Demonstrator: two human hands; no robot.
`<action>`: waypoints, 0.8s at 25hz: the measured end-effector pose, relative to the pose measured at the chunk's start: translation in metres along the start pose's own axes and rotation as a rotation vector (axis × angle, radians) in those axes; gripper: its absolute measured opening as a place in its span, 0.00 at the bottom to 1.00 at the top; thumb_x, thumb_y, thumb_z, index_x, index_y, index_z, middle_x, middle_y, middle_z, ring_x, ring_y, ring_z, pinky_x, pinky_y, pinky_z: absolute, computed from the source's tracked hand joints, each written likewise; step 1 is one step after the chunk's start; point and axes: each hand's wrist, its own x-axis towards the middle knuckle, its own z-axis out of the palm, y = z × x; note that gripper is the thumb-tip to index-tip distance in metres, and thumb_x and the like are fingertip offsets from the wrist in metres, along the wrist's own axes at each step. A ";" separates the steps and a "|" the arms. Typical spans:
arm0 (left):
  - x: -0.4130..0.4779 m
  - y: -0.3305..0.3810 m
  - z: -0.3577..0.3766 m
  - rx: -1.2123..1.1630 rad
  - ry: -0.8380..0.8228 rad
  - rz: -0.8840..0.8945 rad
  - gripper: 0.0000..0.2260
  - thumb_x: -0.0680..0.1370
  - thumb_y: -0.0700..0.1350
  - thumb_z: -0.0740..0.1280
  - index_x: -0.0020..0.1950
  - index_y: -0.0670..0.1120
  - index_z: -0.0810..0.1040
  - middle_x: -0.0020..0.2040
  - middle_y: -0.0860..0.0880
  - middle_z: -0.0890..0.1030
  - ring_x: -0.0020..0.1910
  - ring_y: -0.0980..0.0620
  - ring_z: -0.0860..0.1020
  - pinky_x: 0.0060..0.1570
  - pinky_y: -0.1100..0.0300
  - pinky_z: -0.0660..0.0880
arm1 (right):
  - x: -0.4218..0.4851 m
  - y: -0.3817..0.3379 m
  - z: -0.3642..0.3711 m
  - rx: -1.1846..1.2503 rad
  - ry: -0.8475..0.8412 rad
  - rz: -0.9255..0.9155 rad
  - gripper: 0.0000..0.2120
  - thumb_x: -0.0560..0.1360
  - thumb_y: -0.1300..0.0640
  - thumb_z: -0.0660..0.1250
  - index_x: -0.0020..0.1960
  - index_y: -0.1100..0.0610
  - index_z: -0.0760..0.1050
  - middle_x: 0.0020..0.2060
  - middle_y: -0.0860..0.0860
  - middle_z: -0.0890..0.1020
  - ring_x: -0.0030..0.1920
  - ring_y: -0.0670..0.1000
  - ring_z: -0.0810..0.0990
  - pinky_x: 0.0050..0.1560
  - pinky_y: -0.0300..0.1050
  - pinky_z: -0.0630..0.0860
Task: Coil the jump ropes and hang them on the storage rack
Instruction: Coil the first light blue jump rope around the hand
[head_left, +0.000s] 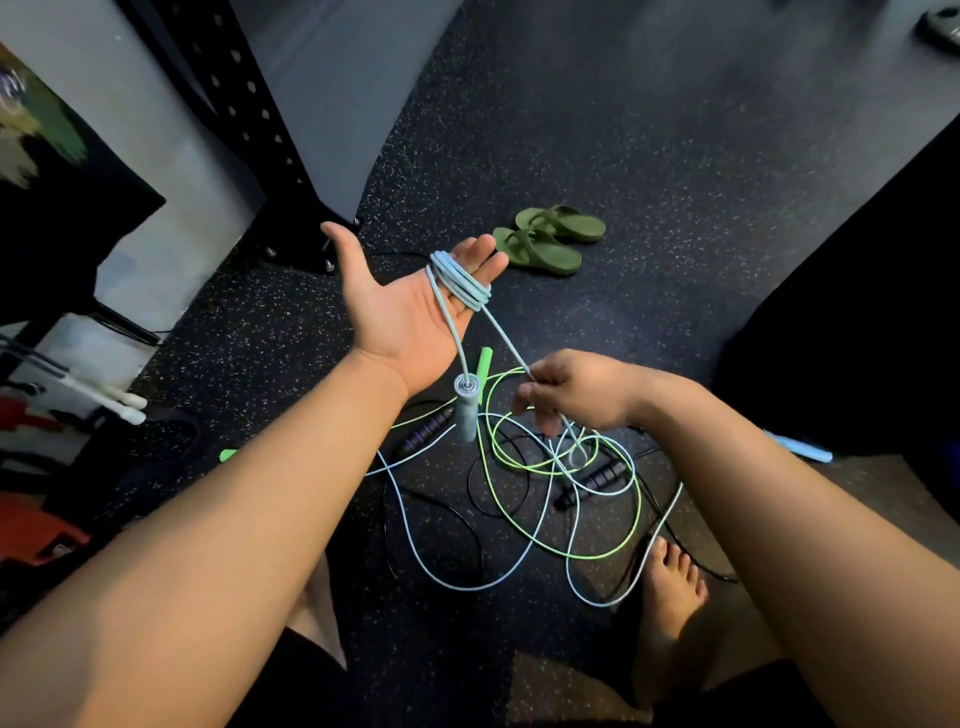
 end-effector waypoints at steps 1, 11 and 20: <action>0.001 -0.002 0.000 0.019 0.005 0.012 0.59 0.69 0.82 0.49 0.76 0.32 0.66 0.65 0.36 0.80 0.67 0.37 0.79 0.71 0.49 0.71 | -0.002 -0.003 0.000 -0.001 -0.026 -0.006 0.13 0.84 0.54 0.58 0.53 0.58 0.80 0.31 0.49 0.84 0.30 0.43 0.81 0.35 0.35 0.72; 0.009 -0.020 -0.002 0.823 0.129 -0.179 0.57 0.71 0.79 0.32 0.66 0.35 0.76 0.58 0.38 0.85 0.63 0.46 0.82 0.74 0.51 0.66 | -0.019 -0.029 -0.023 -0.299 0.443 -0.365 0.10 0.80 0.49 0.66 0.49 0.53 0.83 0.30 0.48 0.79 0.30 0.49 0.74 0.34 0.46 0.66; -0.002 -0.029 -0.002 0.960 -0.207 -0.598 0.60 0.66 0.81 0.31 0.49 0.32 0.81 0.40 0.34 0.83 0.44 0.38 0.84 0.59 0.52 0.74 | -0.012 -0.007 -0.033 0.003 0.549 -0.392 0.11 0.72 0.47 0.76 0.45 0.53 0.81 0.34 0.42 0.83 0.34 0.44 0.79 0.37 0.41 0.74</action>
